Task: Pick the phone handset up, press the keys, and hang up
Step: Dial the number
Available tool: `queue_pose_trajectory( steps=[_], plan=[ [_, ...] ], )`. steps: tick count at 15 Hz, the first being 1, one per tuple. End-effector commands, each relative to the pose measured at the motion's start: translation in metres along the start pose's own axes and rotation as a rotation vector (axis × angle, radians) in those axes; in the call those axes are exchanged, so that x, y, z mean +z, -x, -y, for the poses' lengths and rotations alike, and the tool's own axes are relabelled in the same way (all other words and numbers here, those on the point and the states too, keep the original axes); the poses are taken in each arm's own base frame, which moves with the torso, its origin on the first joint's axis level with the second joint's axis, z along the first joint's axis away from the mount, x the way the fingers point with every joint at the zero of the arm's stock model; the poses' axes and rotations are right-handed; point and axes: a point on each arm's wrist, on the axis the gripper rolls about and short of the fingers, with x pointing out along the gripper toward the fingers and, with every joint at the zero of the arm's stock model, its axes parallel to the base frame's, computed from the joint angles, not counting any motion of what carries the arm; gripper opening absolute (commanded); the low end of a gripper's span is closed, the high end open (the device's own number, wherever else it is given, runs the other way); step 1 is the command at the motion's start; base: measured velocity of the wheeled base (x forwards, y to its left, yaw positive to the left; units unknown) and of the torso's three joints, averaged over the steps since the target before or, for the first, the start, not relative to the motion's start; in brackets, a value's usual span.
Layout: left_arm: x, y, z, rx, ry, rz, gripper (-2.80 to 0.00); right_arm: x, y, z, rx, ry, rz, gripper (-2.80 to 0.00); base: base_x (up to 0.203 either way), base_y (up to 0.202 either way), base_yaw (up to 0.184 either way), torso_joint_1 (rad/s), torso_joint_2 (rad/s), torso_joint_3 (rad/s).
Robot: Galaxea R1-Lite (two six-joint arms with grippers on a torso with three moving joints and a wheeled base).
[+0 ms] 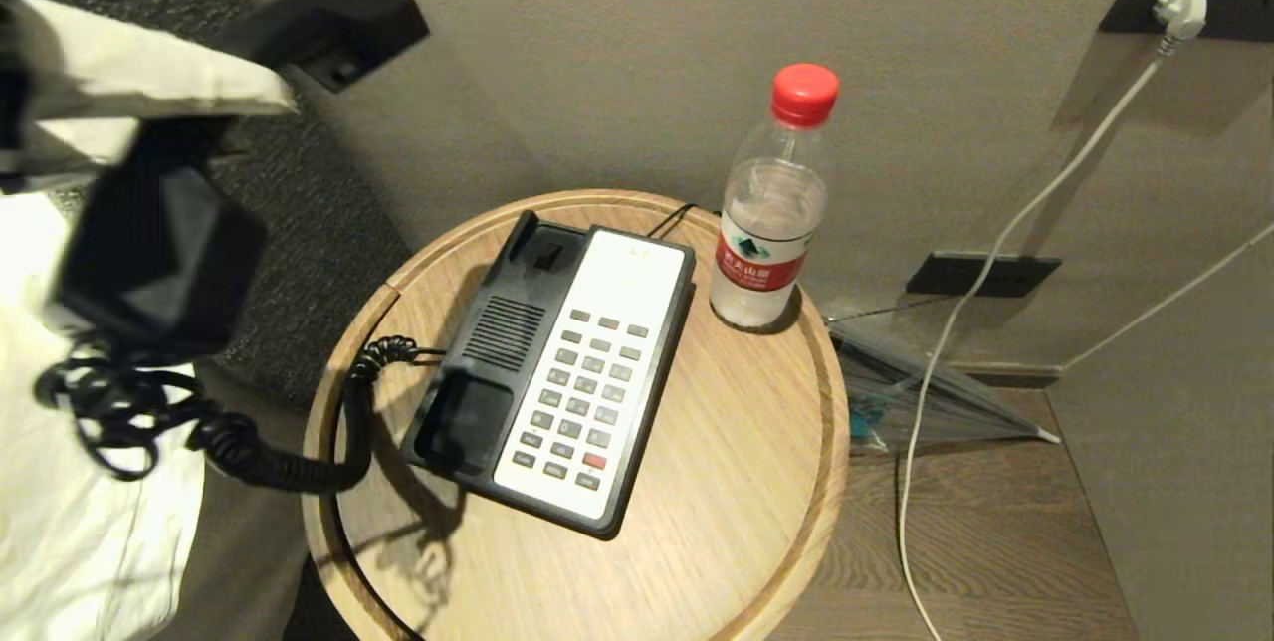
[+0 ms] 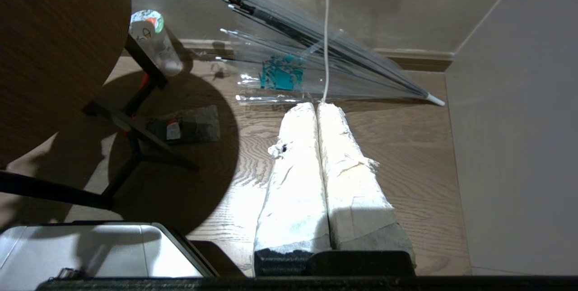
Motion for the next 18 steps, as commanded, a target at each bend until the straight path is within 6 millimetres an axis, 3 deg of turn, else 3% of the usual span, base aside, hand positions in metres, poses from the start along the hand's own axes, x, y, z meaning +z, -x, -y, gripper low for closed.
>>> queue_pose_trajectory(
  steps=[1,3,8,10,18],
  plan=[
    [0.005,0.067,-0.007,-0.072,0.137,0.058,-2.80,0.000,0.000,0.000,0.000,0.000,-0.001,-2.80,0.000,0.000,0.000,0.000,0.00,0.000],
    [0.002,0.083,-0.012,-0.082,0.155,0.054,-2.80,0.000,0.000,0.000,0.000,0.000,-0.001,-2.80,0.000,0.000,0.000,0.000,0.00,0.000],
    [-0.029,0.162,-0.042,-0.323,0.254,0.065,-2.80,0.000,0.000,0.000,0.003,0.011,0.003,-2.80,0.000,0.000,0.000,0.000,0.00,0.000],
    [-0.041,0.164,-0.049,-0.340,0.270,0.041,-2.80,0.000,0.000,0.000,0.008,0.015,-0.004,-2.80,0.000,0.000,0.000,0.000,0.00,0.000],
    [-0.040,0.136,-0.043,-0.382,0.266,0.069,-2.80,0.004,0.003,-0.001,0.045,0.029,-0.017,-2.80,0.000,0.000,0.000,0.000,0.00,0.000]
  ],
)
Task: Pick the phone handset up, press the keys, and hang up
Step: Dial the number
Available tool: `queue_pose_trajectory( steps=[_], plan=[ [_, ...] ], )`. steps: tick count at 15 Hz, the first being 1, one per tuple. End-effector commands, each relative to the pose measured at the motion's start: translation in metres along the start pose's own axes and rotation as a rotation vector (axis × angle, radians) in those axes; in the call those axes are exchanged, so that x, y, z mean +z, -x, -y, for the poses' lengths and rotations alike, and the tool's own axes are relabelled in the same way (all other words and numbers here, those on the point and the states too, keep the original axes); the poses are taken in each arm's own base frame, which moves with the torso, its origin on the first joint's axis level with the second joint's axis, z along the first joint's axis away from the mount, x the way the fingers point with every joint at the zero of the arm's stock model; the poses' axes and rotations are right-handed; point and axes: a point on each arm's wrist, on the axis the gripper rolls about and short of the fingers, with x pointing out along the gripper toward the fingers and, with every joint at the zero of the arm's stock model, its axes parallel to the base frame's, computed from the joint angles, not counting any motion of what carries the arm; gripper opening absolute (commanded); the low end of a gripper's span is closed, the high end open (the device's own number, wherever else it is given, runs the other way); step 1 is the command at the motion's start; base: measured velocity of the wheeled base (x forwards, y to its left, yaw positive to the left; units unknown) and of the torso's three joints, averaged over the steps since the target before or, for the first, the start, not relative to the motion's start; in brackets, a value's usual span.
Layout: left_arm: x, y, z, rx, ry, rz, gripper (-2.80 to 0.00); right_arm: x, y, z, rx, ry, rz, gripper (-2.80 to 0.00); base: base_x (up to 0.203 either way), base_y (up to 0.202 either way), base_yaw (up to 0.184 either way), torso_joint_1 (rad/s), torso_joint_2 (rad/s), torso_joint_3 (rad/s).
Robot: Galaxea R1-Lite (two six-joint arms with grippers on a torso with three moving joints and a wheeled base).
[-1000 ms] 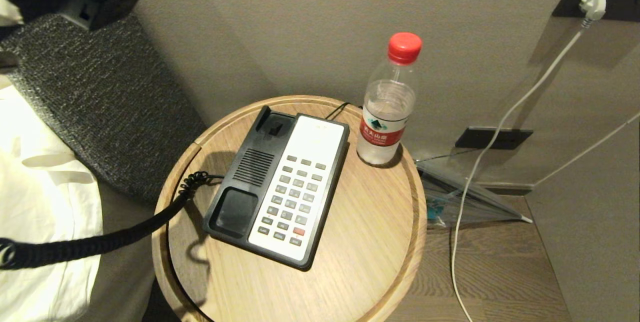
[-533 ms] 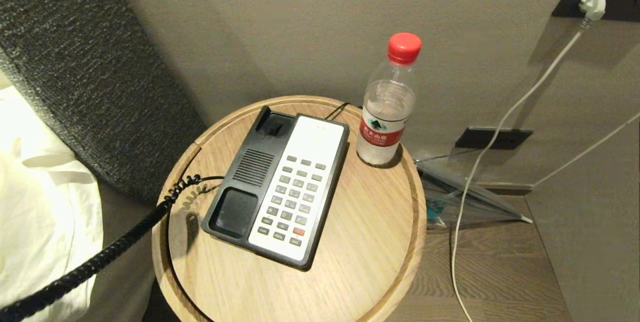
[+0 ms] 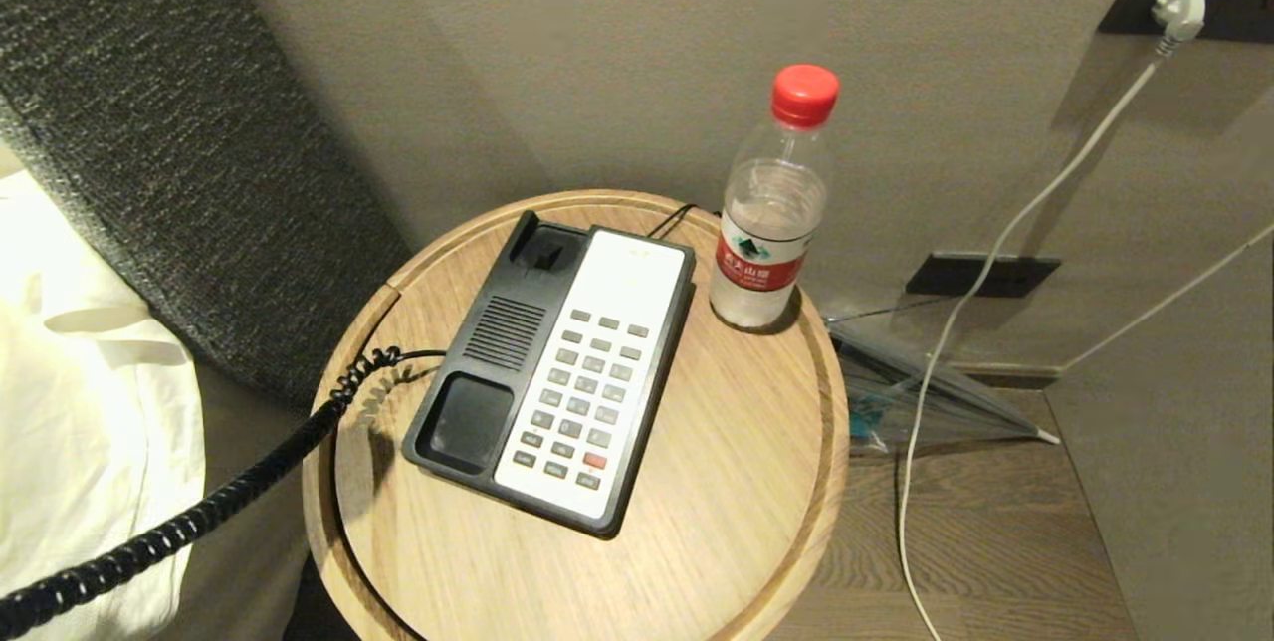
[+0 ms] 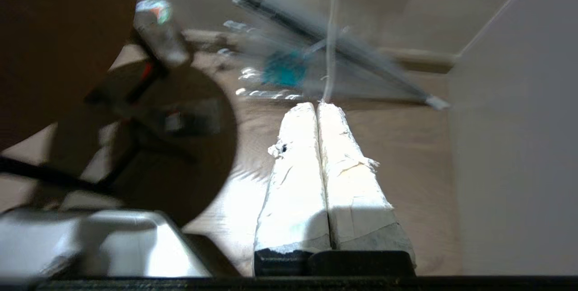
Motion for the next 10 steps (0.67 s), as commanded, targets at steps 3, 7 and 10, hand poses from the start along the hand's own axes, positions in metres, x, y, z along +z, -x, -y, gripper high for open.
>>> queue_pose_trajectory(
  steps=[3,7,10],
  plan=[
    [-0.003,-0.013,-0.005,0.027,0.015,-0.033,-2.80,0.058,0.032,0.000,0.127,-0.068,0.048,-2.80,0.000,0.000,0.000,0.000,0.00,0.000],
    [-0.003,-0.028,-0.007,0.023,0.069,-0.030,-2.80,0.188,0.032,0.002,0.282,-0.221,-0.038,-2.80,0.000,0.000,0.000,0.000,0.00,0.000],
    [-0.009,-0.045,-0.017,0.049,0.078,-0.049,-2.80,0.235,-0.039,0.008,0.398,-0.317,-0.288,-2.80,0.000,0.000,0.000,0.000,0.00,0.000]
  ],
)
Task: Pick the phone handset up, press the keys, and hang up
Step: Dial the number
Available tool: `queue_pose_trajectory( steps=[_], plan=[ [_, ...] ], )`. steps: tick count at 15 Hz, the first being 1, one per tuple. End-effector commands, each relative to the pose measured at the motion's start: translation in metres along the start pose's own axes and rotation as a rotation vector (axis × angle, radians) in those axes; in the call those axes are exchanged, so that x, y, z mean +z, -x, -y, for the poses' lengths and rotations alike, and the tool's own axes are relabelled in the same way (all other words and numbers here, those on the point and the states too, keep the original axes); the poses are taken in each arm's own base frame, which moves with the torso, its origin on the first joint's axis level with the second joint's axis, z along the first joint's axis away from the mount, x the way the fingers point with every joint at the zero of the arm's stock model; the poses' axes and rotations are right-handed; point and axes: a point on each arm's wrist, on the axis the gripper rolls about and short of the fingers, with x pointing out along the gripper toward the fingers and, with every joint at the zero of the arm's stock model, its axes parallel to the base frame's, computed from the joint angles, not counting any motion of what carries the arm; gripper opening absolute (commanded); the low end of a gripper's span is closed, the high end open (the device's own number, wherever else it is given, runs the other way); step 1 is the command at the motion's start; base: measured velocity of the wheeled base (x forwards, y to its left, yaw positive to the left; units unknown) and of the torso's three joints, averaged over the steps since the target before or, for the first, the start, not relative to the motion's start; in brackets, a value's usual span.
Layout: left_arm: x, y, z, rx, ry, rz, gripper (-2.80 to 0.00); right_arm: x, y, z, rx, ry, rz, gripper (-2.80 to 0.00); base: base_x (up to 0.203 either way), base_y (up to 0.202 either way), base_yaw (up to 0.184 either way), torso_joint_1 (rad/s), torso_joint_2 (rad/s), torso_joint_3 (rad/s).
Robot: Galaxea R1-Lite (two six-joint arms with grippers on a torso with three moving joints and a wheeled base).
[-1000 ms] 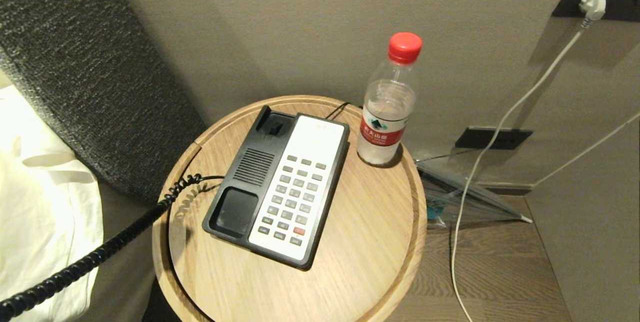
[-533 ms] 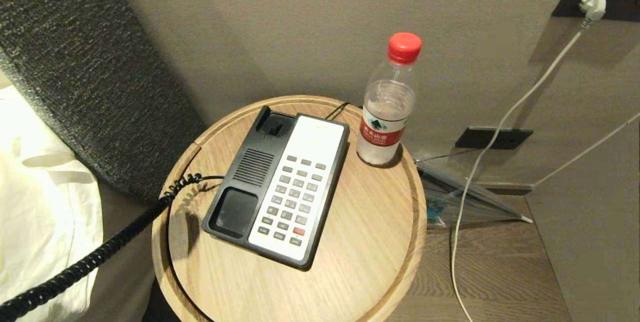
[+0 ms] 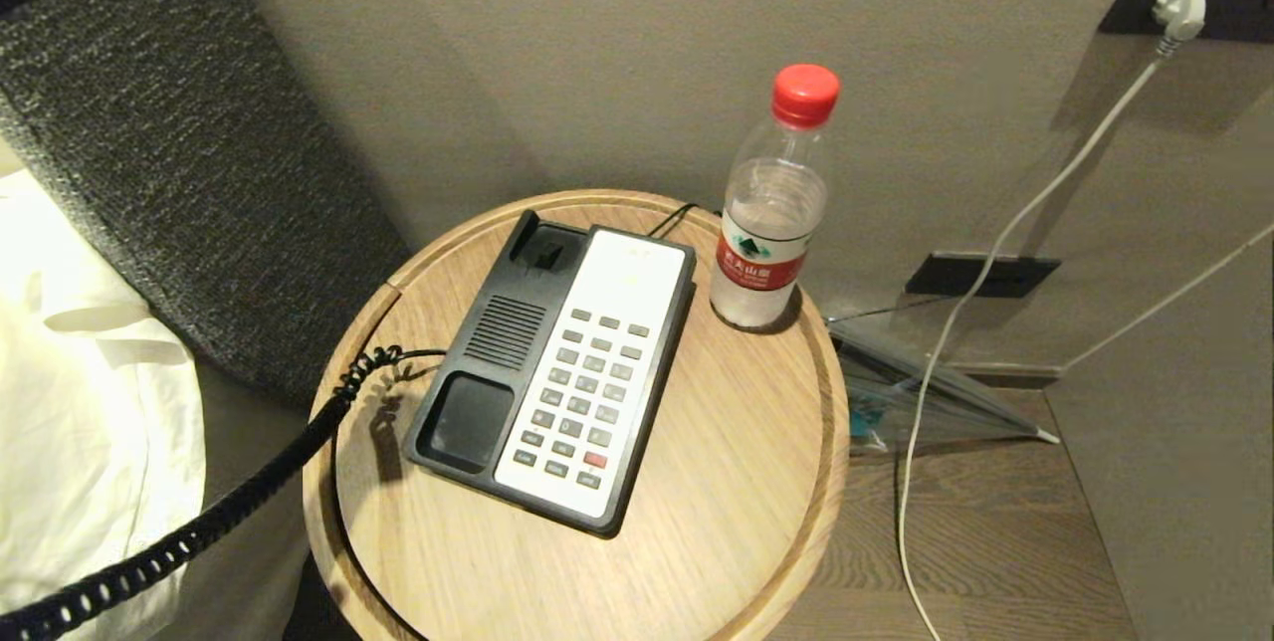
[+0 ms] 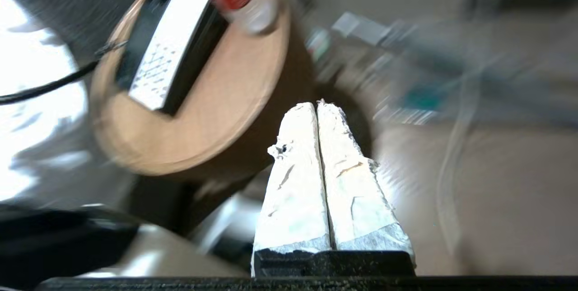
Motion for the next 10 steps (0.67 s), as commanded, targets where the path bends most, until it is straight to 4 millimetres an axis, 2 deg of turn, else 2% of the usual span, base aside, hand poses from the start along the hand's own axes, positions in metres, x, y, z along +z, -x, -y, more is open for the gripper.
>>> queue_pose_trajectory(
  steps=[1,3,5,7,10],
  plan=[
    [-0.005,-0.017,-0.009,0.027,0.019,-0.023,-2.80,0.045,-0.080,0.030,0.045,-0.137,-0.247,-2.80,0.000,0.000,0.000,0.000,0.00,0.000],
    [-0.002,-0.025,-0.007,0.016,0.020,-0.013,-2.80,0.056,-0.117,0.031,0.179,-0.176,-0.356,-2.80,0.000,0.000,0.000,0.000,0.00,0.000],
    [-0.001,-0.044,-0.008,0.033,0.021,-0.027,-2.80,0.058,-0.148,0.013,0.306,-0.165,-0.439,-2.80,0.000,0.000,0.000,0.000,0.00,0.000],
    [0.000,-0.049,-0.009,0.027,0.021,-0.016,-2.80,0.060,-0.178,-0.013,0.357,-0.155,-0.483,-2.80,0.000,0.000,0.000,0.000,0.00,0.000],
    [0.000,-0.053,-0.013,0.062,0.021,0.007,-2.80,0.054,-0.196,-0.061,0.401,-0.135,-0.501,-2.80,0.000,0.000,0.000,0.000,0.00,0.000]
  ],
)
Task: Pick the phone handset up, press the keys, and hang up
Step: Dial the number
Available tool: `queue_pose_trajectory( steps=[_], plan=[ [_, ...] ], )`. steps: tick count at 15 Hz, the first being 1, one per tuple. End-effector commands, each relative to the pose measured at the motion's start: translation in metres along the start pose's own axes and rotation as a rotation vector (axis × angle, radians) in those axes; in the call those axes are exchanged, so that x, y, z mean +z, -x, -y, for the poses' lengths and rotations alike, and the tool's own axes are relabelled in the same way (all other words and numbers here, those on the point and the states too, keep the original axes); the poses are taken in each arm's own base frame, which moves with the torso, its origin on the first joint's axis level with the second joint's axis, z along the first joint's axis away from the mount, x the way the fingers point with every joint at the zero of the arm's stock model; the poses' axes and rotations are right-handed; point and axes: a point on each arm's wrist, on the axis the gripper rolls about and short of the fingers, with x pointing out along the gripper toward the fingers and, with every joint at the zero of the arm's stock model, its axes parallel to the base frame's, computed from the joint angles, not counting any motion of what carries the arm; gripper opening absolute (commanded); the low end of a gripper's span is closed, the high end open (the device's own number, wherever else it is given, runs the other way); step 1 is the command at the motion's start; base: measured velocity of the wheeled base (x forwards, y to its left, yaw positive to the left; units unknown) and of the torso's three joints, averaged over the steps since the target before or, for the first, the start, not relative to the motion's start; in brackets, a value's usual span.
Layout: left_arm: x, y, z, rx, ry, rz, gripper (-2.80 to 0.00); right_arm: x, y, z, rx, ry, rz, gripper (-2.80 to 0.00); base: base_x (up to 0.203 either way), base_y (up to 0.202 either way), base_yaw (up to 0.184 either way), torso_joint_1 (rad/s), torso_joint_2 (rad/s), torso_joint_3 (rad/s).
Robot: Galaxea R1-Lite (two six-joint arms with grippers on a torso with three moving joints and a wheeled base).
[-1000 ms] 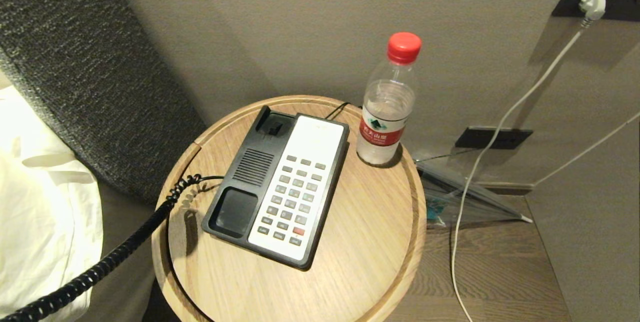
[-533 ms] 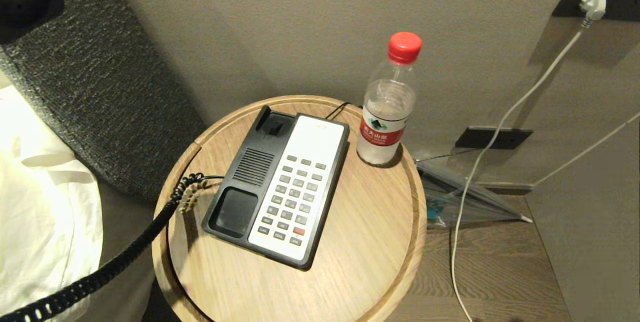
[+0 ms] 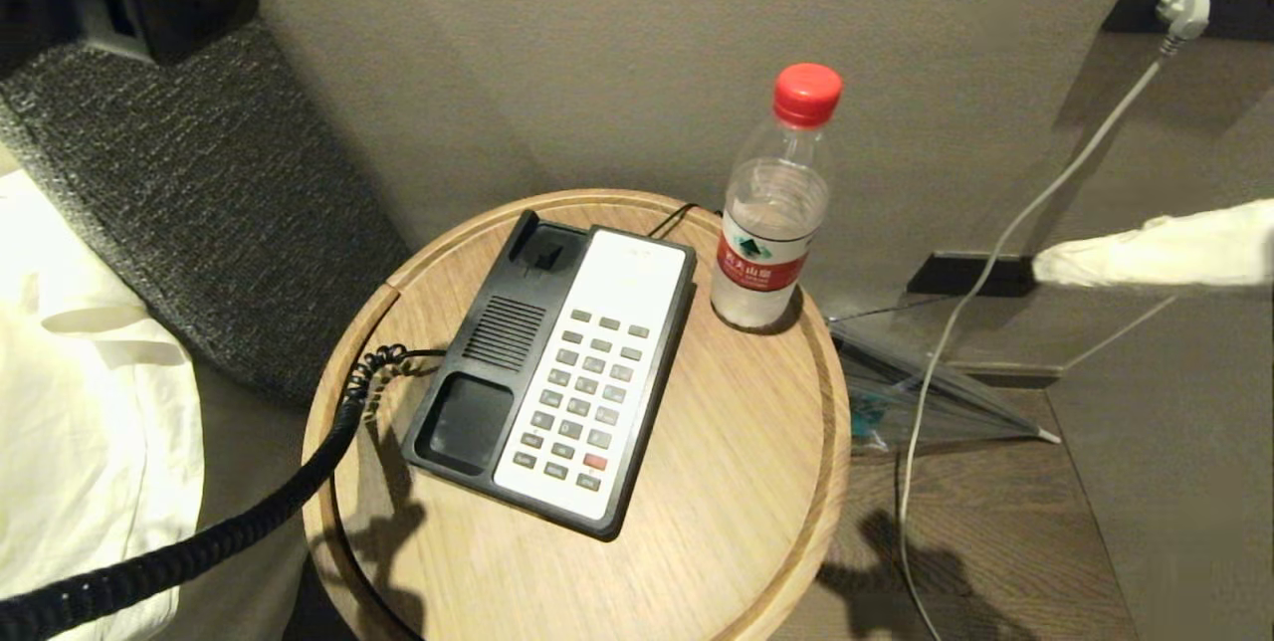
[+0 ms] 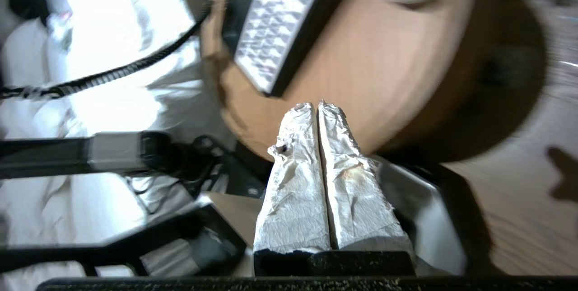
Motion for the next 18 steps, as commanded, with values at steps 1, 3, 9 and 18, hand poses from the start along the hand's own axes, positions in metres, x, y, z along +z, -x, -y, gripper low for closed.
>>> queue_pose_trajectory(
  steps=[1,3,9,18],
  plan=[
    [0.000,-0.007,-0.005,0.044,0.009,0.020,-2.80,-0.005,-0.044,-0.024,-0.011,0.005,-0.059,-2.80,0.000,0.000,0.000,0.000,0.00,0.000],
    [-0.004,-0.001,-0.009,0.036,0.011,0.007,-2.80,-0.008,-0.066,-0.038,-0.031,-0.013,-0.028,-2.80,0.000,0.000,0.000,0.000,0.00,0.000],
    [-0.008,0.007,-0.012,0.020,0.009,0.015,-2.80,-0.021,-0.098,-0.066,-0.045,0.021,-0.025,-2.80,0.000,0.000,0.000,0.000,0.00,0.000],
    [-0.011,0.008,-0.015,0.025,0.010,0.011,-2.80,-0.039,-0.151,-0.070,-0.128,0.064,-0.082,-2.80,0.000,0.000,0.000,0.000,0.00,0.000]
  ],
)
